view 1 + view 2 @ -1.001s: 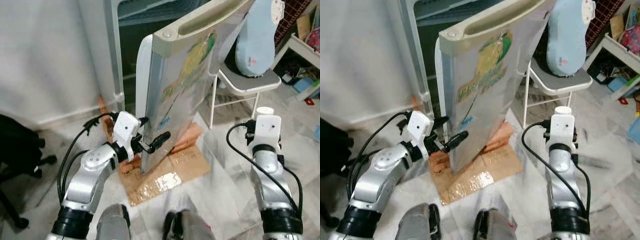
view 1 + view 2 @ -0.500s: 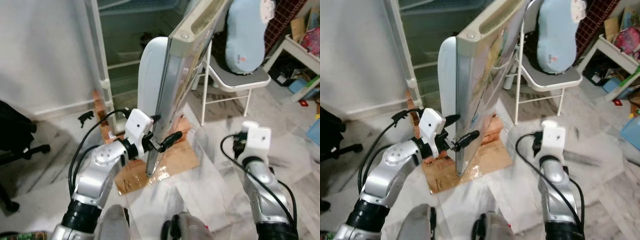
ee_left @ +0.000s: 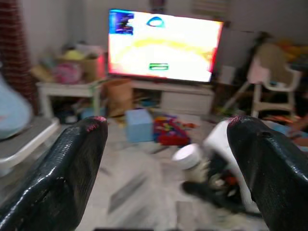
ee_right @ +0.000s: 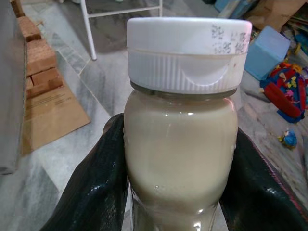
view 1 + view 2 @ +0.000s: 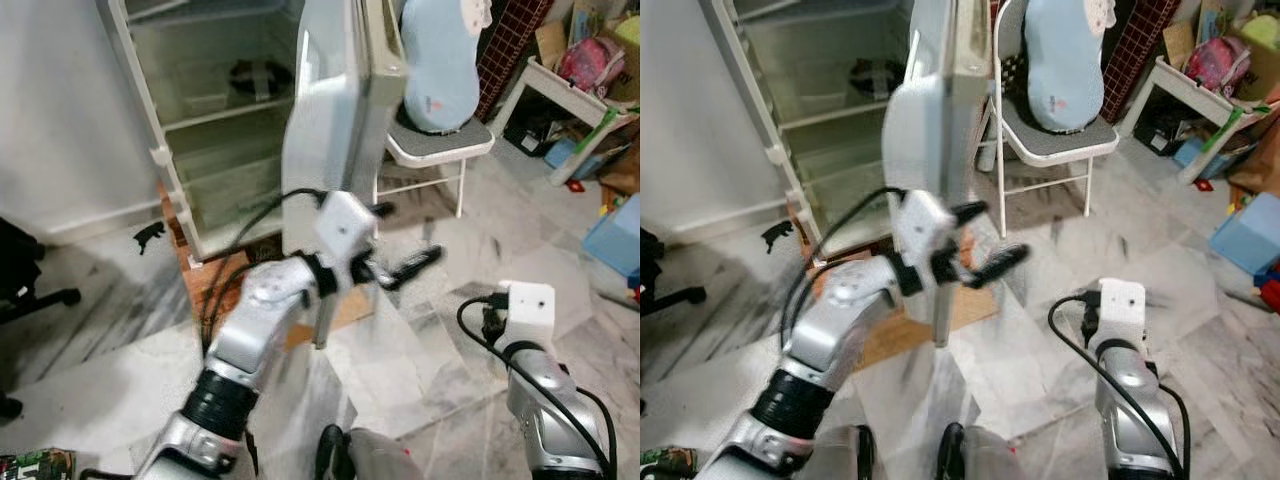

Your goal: Restocking fridge

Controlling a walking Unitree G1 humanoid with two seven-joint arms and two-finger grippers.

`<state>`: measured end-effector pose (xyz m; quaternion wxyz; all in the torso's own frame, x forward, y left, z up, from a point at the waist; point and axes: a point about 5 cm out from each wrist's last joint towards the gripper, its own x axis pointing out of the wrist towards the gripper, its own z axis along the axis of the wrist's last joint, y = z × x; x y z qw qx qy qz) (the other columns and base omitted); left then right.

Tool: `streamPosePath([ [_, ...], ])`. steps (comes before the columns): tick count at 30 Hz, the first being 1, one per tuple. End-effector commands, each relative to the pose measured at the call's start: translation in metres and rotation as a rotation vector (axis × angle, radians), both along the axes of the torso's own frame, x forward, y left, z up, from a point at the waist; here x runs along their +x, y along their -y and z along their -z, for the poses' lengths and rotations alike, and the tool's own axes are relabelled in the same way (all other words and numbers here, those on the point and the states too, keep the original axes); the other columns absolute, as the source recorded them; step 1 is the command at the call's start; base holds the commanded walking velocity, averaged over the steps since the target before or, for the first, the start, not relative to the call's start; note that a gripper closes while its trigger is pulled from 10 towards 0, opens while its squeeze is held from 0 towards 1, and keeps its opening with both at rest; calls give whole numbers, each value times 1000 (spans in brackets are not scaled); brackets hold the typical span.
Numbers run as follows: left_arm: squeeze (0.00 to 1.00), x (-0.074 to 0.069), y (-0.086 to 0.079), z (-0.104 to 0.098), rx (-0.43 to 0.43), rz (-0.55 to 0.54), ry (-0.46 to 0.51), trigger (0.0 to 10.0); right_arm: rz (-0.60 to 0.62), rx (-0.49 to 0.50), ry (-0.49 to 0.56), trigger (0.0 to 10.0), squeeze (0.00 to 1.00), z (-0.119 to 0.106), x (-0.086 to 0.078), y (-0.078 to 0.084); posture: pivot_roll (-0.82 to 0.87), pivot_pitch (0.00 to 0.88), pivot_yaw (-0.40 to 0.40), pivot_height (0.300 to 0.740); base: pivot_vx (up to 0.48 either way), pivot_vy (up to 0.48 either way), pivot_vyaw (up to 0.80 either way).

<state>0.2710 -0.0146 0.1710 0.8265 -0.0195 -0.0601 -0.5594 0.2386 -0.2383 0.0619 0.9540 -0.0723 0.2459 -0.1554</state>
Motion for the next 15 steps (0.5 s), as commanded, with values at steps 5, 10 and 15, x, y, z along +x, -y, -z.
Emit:
streamPosePath([
  [5,0,12,-32,-1,-36,-145,-7,10000,42,-42,28,10000,0,-7,1,8,11,132,-80,740,0,0,0],
  [10,0,17,-62,-1,-58,-272,-16,10000,38,-42,28,10000,0,-6,2,5,19,135,-86,740,0,0,0],
  [15,0,24,-109,7,-74,-543,-22,10000,26,-47,39,10000,0,-10,7,3,31,139,-97,740,0,0,0],
])
